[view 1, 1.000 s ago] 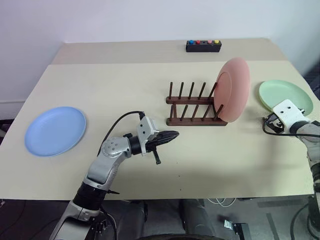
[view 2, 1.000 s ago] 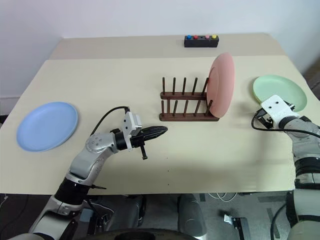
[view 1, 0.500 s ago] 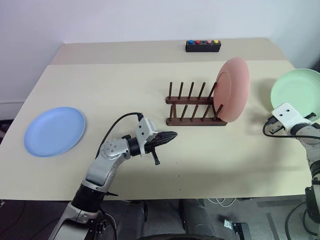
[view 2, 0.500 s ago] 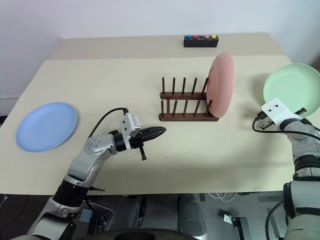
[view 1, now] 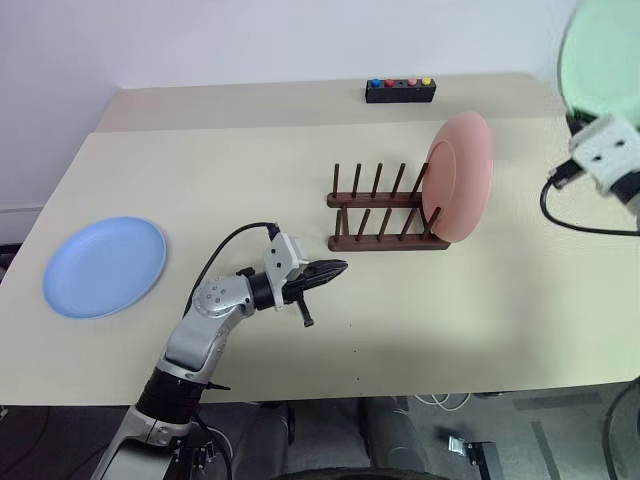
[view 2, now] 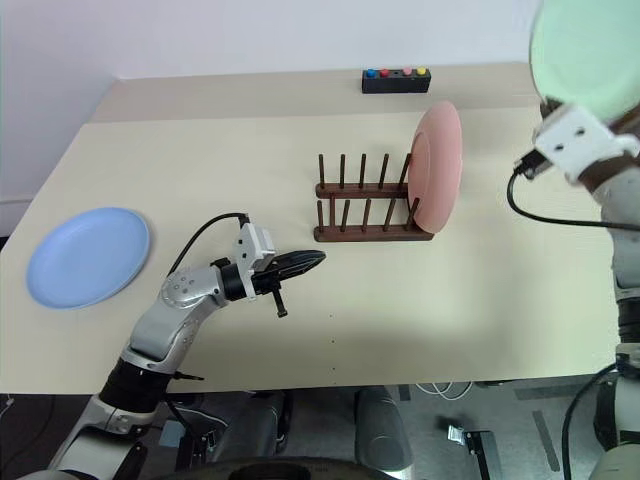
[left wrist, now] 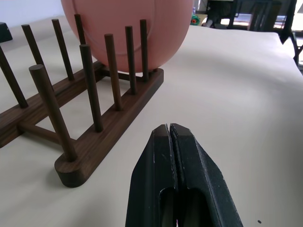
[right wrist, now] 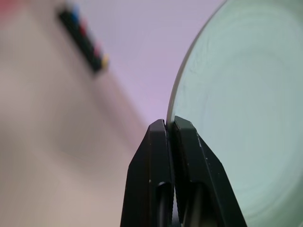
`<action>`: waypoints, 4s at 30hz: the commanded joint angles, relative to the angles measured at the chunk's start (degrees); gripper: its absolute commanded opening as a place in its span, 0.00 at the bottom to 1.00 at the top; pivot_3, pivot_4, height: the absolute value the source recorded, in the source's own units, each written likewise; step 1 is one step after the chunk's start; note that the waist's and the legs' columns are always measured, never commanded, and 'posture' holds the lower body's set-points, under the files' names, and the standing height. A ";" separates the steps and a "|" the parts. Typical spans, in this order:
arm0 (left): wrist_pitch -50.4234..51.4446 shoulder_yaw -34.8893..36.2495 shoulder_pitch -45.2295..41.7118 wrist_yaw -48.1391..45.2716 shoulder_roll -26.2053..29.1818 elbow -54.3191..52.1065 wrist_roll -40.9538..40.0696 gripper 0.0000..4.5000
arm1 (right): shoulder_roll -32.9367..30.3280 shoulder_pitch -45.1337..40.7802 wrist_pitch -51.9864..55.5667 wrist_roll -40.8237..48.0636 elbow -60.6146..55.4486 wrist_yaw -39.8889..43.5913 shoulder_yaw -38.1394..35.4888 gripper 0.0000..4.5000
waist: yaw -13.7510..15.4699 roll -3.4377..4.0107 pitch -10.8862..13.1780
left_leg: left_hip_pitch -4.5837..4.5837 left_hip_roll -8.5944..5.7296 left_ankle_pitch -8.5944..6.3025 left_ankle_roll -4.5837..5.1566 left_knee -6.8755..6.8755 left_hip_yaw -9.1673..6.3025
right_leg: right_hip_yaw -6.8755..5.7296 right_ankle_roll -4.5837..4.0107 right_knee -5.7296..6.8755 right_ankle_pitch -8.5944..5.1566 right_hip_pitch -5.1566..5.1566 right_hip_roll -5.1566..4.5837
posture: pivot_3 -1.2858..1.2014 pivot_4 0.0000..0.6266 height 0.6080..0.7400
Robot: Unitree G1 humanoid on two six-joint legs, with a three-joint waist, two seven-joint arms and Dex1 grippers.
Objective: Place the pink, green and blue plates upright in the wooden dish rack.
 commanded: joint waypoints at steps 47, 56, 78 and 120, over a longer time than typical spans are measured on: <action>3.55 4.99 3.31 -2.94 5.51 -7.45 -6.21 0.00 | 20.10 7.88 49.74 63.00 -27.95 18.37 -5.40 0.01 | 1.15 -0.05 0.01 | -0.08 0.02 -0.01 0.01 0.03 -0.09 | -0.07 -0.02 0.03 0.00 -0.07 0.02 | 0.52 0.24 1.00; 3.47 4.49 3.34 -2.73 5.29 -7.50 -5.94 0.00 | 20.49 7.79 50.64 62.32 -28.04 18.33 -5.80 0.01 | 1.15 -0.05 0.01 | -0.09 0.02 -0.01 0.01 0.03 -0.09 | -0.07 -0.02 0.03 0.00 -0.07 0.02 | 0.52 0.24 1.00; 3.62 4.27 3.00 -2.66 5.26 -7.32 -6.08 0.00 | 18.94 6.75 48.53 55.31 -31.63 17.17 -5.77 0.98 | 1.14 -0.05 0.01 | -0.09 0.02 -0.01 0.01 0.02 -0.09 | -0.07 -0.02 0.02 0.00 -0.08 0.02 | 0.52 0.24 1.00; 30.48 44.23 -3.40 37.28 26.31 14.69 1.19 1.00 | 22.77 -6.14 20.62 15.14 -30.12 28.12 22.76 0.99 | 0.80 -0.45 0.22 | -0.18 0.05 0.00 0.00 -0.06 -0.14 | -0.18 -0.02 0.07 0.01 -0.30 0.02 | 0.52 0.24 1.00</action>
